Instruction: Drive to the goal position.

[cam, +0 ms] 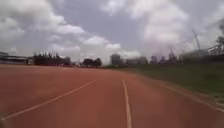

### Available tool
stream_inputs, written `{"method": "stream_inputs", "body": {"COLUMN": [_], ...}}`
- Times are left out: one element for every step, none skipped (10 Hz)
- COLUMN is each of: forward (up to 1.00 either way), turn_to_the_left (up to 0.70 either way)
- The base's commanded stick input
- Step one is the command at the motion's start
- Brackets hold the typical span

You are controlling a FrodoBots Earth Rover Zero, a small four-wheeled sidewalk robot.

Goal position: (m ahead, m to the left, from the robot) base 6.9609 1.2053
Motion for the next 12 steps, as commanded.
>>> {"method": "stream_inputs", "body": {"forward": [0.70,0.70,0.70,0.70,0.70,0.70,0.70,0.70,0.70,0.70,0.70,0.70], "turn_to_the_left": [0.00,0.00,0.00,0.00,0.00,0.00,0.00,0.00,0.00,0.00,0.00,0.00]}}
